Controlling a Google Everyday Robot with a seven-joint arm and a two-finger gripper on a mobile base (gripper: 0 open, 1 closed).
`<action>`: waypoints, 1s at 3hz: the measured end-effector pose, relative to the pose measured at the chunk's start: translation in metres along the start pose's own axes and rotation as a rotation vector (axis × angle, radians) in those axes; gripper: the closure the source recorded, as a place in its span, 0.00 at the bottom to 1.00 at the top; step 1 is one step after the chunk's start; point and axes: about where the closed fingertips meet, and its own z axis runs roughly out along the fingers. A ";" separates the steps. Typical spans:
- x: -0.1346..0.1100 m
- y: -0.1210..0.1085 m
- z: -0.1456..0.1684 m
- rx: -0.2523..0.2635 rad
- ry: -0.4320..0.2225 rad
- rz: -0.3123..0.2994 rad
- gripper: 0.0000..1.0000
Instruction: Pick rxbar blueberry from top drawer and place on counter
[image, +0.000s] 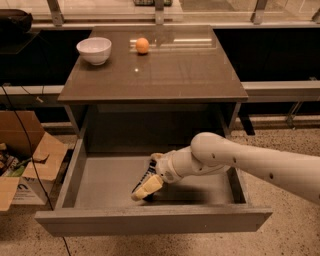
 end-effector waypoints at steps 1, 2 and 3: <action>0.011 -0.002 -0.010 0.066 0.028 -0.002 0.00; 0.024 -0.001 -0.015 0.119 0.059 0.021 0.19; 0.020 -0.001 -0.018 0.119 0.059 0.021 0.50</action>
Offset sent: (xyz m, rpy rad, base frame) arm -0.0170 -0.0411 -0.0163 -0.1529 -0.0301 -0.1540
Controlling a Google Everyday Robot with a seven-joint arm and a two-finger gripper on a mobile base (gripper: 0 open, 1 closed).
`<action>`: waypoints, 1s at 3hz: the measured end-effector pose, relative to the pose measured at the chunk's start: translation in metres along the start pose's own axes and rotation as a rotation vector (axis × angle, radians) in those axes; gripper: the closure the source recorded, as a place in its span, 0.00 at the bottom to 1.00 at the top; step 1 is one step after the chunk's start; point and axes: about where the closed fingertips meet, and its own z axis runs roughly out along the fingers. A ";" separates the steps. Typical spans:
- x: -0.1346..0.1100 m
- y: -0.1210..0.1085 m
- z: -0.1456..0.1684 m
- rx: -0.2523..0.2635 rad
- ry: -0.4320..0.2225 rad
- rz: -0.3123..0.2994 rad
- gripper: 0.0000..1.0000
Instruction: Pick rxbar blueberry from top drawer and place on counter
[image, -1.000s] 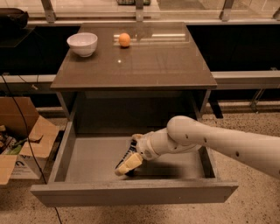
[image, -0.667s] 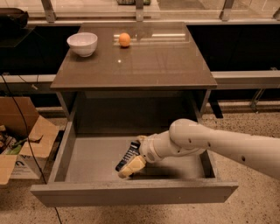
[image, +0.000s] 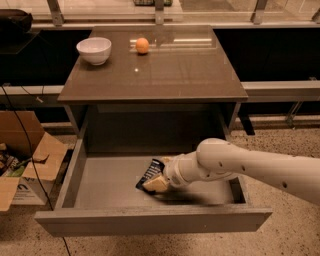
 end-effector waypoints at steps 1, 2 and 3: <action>-0.005 -0.001 -0.003 0.000 0.000 0.000 0.74; -0.007 -0.001 -0.005 0.001 -0.001 -0.001 0.97; -0.038 -0.005 -0.025 0.049 -0.072 -0.031 1.00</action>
Offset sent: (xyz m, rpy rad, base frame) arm 0.0090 0.0226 0.0087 -0.0613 -0.0766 -0.0497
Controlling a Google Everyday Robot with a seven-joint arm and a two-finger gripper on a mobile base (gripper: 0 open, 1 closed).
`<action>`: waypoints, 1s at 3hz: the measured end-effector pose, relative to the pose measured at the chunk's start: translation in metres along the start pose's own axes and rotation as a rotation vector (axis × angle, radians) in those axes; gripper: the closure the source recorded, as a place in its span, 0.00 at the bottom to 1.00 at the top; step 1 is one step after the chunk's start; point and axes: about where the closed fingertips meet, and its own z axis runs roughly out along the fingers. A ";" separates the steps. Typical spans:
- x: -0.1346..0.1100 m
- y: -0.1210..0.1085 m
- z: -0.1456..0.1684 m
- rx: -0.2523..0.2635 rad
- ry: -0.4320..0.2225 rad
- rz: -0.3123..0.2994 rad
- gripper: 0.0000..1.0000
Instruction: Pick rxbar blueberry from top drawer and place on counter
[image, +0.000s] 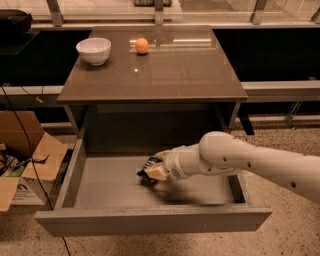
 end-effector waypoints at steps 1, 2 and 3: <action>-0.041 -0.002 -0.034 0.007 -0.124 -0.034 1.00; -0.081 -0.008 -0.089 0.009 -0.250 -0.086 1.00; -0.118 -0.023 -0.141 0.005 -0.351 -0.123 1.00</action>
Offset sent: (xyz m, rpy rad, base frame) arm 0.0120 -0.0554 0.2023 0.3141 -0.2924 0.0488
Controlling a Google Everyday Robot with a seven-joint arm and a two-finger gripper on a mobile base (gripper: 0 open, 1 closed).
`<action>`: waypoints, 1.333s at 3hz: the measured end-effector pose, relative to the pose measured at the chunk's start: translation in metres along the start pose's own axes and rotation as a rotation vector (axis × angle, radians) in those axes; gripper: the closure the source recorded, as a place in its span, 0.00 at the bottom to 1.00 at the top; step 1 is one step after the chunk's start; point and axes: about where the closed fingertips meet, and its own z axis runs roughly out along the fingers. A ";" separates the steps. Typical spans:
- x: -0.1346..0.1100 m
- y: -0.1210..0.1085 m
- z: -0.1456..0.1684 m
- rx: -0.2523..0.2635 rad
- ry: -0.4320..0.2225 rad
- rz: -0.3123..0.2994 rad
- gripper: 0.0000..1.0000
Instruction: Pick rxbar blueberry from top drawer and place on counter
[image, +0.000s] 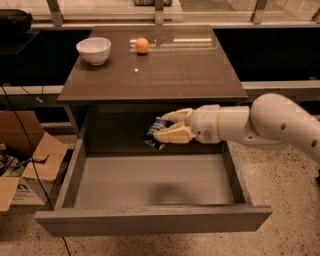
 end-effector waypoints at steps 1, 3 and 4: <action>-0.045 -0.041 -0.022 0.063 -0.023 -0.035 1.00; -0.090 -0.167 -0.008 0.228 0.051 -0.014 1.00; -0.084 -0.208 0.011 0.260 0.085 0.024 0.86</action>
Offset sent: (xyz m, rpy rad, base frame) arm 0.1675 -0.0563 0.1056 -0.0656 -0.0723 -0.2188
